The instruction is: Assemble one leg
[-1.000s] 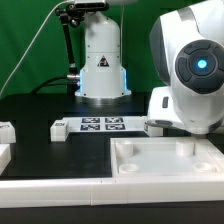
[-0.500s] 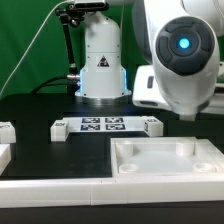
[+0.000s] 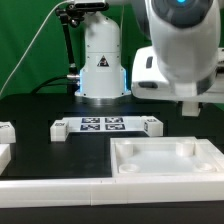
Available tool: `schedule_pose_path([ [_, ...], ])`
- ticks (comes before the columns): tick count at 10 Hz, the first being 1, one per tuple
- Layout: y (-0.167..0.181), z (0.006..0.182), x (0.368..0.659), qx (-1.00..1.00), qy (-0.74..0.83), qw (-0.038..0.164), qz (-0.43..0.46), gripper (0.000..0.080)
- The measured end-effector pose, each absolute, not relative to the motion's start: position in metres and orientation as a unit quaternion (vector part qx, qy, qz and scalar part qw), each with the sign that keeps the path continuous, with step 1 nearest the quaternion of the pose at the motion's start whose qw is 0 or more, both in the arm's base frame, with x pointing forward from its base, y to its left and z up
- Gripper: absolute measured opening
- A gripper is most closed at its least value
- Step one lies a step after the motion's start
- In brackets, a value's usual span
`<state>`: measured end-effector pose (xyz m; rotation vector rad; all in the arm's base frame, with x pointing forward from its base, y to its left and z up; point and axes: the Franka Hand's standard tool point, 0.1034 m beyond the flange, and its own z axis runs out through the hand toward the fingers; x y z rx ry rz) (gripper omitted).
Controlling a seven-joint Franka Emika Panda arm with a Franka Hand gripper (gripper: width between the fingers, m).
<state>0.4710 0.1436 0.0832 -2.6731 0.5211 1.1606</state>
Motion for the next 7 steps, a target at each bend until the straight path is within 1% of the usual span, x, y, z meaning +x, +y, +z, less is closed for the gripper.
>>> schedule_pose_path([
  [1,0.142,0.082,0.474,-0.918,0.173,0.086,0.346,0.0291],
  [2,0.131,0.082,0.48,-0.942,0.157,0.077,0.288,0.0291],
  [3,0.116,0.091,0.482,-0.956,0.13,0.071,0.252,0.0291],
  [4,0.091,0.108,0.491,-0.969,0.107,0.067,0.21,0.0291],
  [5,0.073,0.122,0.509,-0.985,0.092,0.052,0.133,0.0291],
  [6,0.062,0.138,0.519,-0.993,0.056,0.052,0.087,0.0291],
  [7,0.059,0.146,0.536,-0.997,0.046,0.05,0.024,0.0291],
])
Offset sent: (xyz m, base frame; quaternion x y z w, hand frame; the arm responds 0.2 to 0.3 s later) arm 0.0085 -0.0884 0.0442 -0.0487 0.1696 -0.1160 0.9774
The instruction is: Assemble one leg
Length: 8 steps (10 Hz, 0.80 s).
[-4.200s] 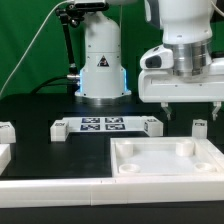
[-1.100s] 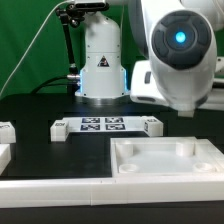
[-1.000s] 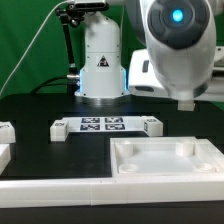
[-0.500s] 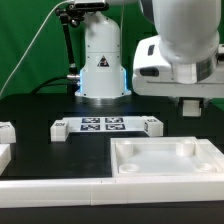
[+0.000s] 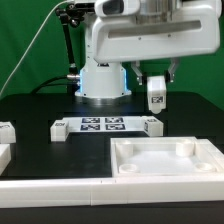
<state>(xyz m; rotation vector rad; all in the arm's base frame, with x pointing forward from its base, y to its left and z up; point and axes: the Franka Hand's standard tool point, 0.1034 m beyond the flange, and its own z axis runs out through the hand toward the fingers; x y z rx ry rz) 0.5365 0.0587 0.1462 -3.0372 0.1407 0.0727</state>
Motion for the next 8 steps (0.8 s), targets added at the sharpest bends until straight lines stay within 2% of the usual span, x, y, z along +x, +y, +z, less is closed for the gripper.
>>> schedule_pose_path([
  [2,0.062,0.14,0.53,-0.996,0.043,0.045,-0.07,0.0291],
  [5,0.064,0.142,0.537,-0.978,0.038,0.041,-0.203,0.0291],
  [6,0.074,0.134,0.541,-0.973,0.018,0.04,-0.228,0.0291],
  [8,0.081,0.134,0.556,-0.971,-0.012,0.036,-0.236,0.0291],
])
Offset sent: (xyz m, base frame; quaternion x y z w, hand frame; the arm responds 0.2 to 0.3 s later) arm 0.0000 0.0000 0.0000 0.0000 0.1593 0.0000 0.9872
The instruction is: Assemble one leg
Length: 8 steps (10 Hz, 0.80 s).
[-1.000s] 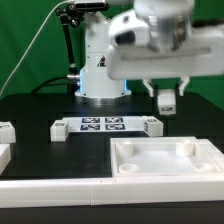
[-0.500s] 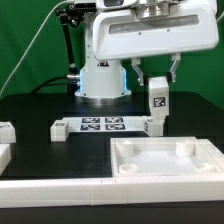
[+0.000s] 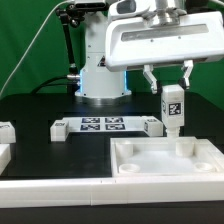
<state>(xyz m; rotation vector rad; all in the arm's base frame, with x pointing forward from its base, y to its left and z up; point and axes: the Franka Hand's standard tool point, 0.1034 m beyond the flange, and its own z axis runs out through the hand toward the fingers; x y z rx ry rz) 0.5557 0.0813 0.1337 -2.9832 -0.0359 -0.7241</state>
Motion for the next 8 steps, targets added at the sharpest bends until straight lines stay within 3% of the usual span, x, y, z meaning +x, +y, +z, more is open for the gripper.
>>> schedule_pose_path([
  [5,0.084,0.133,0.559,-0.971,-0.025,0.034,-0.237,0.0291],
  [8,0.111,0.135,0.589,-0.967,-0.047,0.041,-0.246,0.0291],
])
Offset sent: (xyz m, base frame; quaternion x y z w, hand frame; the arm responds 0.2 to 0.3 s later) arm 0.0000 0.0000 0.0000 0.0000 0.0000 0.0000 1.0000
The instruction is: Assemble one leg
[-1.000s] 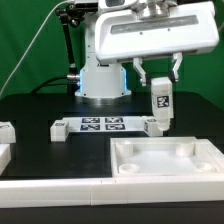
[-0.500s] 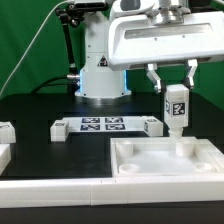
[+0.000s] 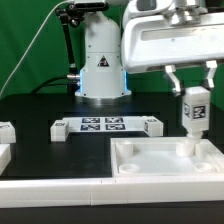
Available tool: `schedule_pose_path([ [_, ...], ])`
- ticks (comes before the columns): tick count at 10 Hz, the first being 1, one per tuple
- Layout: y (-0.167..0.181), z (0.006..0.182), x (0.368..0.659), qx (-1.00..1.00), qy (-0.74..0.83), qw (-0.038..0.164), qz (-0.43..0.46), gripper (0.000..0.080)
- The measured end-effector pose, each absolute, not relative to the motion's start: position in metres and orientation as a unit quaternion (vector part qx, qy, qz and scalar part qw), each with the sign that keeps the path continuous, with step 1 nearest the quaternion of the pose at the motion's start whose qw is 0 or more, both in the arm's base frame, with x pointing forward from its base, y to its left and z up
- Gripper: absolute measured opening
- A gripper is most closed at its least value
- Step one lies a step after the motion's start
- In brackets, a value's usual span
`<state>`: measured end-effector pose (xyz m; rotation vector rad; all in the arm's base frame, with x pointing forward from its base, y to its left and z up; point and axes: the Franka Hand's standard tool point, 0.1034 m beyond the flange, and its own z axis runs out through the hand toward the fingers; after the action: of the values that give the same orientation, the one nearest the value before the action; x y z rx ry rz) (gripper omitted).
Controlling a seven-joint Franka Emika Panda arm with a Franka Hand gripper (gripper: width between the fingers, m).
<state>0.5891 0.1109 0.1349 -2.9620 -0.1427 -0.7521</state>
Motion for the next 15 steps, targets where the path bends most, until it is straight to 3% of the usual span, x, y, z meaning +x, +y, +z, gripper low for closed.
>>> schedule_pose_path([
  [7,0.11,0.111,0.603,-0.967,-0.062,0.036,-0.244,0.0291],
  [15,0.111,0.109,0.608,-0.966,-0.069,0.034,-0.248,0.0291],
])
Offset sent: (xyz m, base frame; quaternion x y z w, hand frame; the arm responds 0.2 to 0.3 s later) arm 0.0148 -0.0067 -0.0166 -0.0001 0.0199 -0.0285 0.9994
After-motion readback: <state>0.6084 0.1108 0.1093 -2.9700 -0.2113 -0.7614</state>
